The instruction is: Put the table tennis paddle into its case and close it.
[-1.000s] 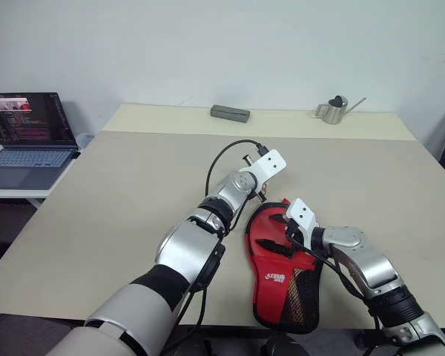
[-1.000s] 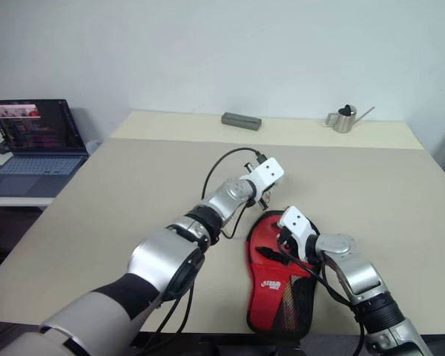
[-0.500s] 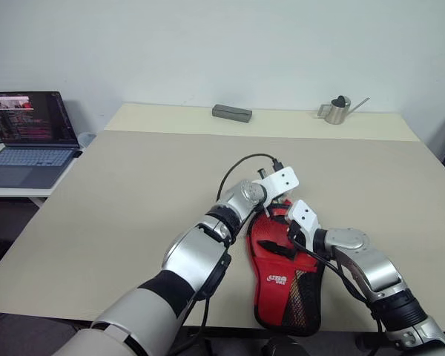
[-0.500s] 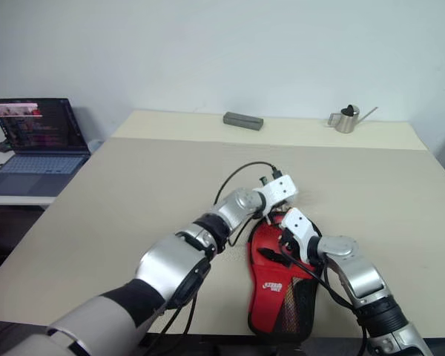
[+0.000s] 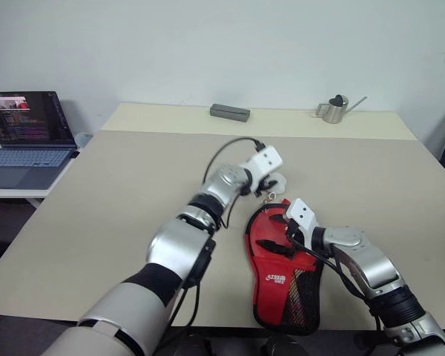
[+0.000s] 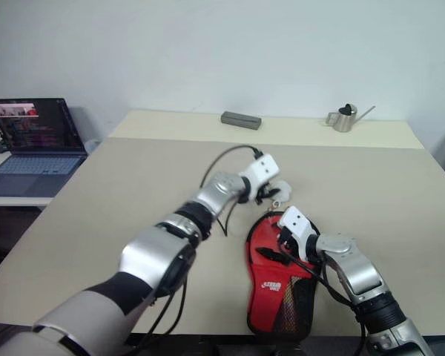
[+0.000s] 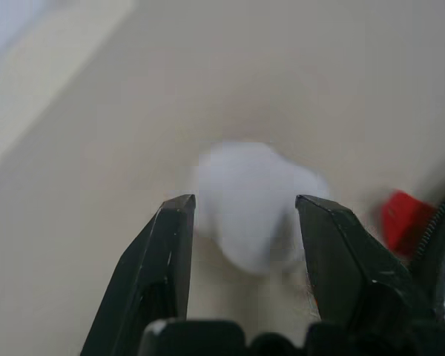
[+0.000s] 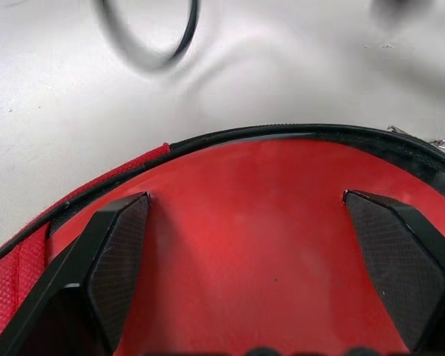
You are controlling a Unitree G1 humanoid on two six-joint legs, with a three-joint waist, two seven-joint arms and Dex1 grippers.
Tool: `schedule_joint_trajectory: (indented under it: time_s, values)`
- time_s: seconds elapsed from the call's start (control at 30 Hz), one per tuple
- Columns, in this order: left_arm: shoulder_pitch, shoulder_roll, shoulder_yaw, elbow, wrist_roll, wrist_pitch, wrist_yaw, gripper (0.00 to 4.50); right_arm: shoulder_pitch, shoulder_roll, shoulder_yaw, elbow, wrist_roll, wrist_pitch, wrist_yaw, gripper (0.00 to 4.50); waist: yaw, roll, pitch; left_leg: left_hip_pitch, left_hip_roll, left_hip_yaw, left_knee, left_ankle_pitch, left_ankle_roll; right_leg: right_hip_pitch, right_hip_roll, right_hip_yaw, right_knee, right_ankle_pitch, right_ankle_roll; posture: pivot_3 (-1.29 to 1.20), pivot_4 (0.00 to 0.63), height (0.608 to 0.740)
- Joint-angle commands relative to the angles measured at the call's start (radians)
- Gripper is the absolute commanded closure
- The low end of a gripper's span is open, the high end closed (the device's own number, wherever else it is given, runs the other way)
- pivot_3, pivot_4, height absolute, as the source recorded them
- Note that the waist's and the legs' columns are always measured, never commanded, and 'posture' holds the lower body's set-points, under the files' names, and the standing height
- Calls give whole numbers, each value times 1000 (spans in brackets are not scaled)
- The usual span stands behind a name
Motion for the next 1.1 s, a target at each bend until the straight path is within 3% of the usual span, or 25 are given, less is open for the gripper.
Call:
schedule_joint_trajectory:
  time_s: [0.03, 0.23, 0.43, 0.73, 0.97, 1.1]
  values:
    - [-22, 87, 53, -81, -72, -12, -107, 2132, 67, -39, 65, 135, -72, 89, -7, 0, 0, 0, 0, 0, 0, 0, 0, 0, 0, 0, 0, 0, 0, 0, 0, 0, 150, 740]
    - [82, 279, 170, -330, -285, 149, -443, 2132, 62, -62, 46, 96, -46, 109, 29, 0, -1, 0, 0, 0, 1, 2, 0, 0, 0, 0, 0, 0, 0, 0, 0, 0, 150, 740]
    - [355, 439, 207, -756, -456, 405, -634, 2132, 65, -125, -15, -3, 23, 159, 85, 0, 4, 1, 1, -1, 3, 2, -1, -1, 0, 0, -3, -2, 0, 1, -7, 0, 150, 740]
    - [643, 538, 188, -1275, -642, 698, -653, 2132, 95, -280, -182, -220, 224, 300, 202, 0, 18, -2, 9, -16, 2, -15, 3, -1, 1, -7, -7, -8, -1, 0, -7, 0, 150, 740]
    - [760, 630, 144, -1489, -727, 753, -708, 2132, 150, -420, -319, -344, 341, 353, 266, 0, 5, 2, 25, -18, 1, -16, 2, -1, 1, -9, -5, -8, 0, -1, -7, 0, 150, 740]
    - [763, 632, 99, -1520, -736, 743, -705, 2132, 141, -457, -397, -341, 386, 370, 267, 0, 4, 2, 27, -18, 1, -16, 3, -1, 1, -9, -5, -7, -1, -1, -7, 0, 150, 740]
